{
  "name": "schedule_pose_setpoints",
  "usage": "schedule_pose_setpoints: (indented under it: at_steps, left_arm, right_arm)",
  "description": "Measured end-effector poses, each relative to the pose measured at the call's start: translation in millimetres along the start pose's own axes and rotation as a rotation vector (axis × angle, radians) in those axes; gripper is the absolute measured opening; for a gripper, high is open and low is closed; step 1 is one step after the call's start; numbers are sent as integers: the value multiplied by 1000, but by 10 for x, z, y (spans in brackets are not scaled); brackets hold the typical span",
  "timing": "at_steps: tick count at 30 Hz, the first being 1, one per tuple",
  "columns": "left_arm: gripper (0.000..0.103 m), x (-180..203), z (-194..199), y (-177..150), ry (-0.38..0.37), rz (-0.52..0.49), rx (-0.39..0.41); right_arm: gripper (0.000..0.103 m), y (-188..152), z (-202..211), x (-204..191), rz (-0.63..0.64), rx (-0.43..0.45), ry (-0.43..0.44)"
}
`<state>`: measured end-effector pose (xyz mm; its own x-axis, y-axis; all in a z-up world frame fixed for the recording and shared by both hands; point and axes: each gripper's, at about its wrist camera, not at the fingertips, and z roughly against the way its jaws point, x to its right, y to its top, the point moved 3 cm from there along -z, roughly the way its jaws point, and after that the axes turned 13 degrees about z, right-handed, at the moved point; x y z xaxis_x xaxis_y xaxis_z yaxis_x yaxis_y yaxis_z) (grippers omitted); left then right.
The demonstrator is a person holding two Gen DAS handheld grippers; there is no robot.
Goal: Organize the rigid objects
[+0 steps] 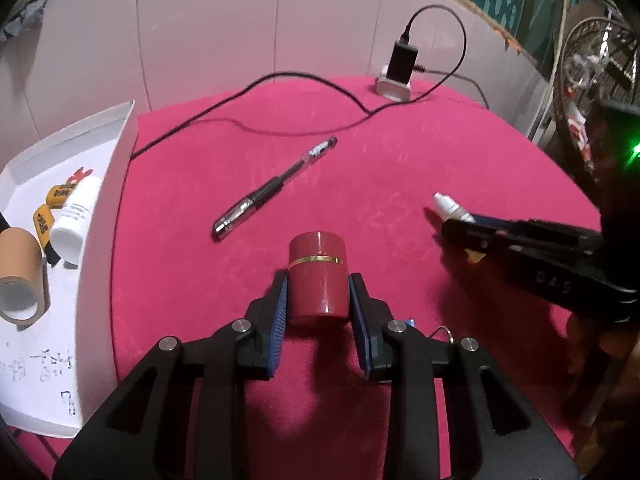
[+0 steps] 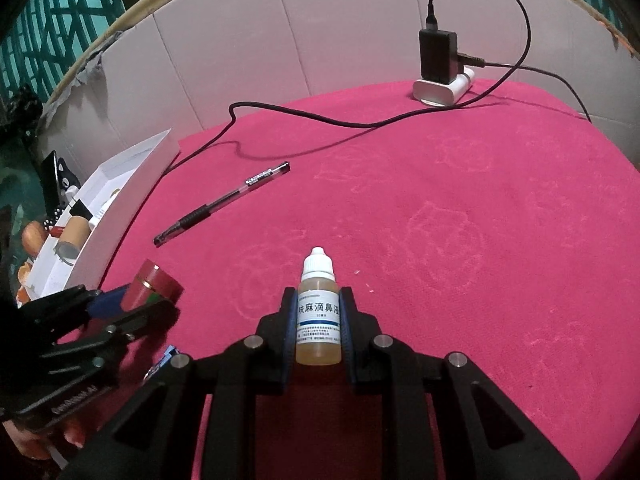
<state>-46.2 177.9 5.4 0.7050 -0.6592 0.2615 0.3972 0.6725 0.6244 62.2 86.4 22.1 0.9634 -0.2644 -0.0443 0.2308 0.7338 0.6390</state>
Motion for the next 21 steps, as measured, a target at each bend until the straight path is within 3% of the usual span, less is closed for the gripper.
schedule_pose_setpoints:
  at_steps: [7, 14, 21]
  left_arm:
    - [29, 71, 463, 25, -47, -27, 92]
    - [29, 66, 894, 104, -95, -3, 181]
    - [29, -110, 1191, 167, -80, 36, 242]
  right_arm:
    - [19, 9, 177, 24, -5, 52, -53]
    - [19, 147, 733, -93, -30, 183, -9]
    - [19, 301, 1062, -366, 13, 263, 27]
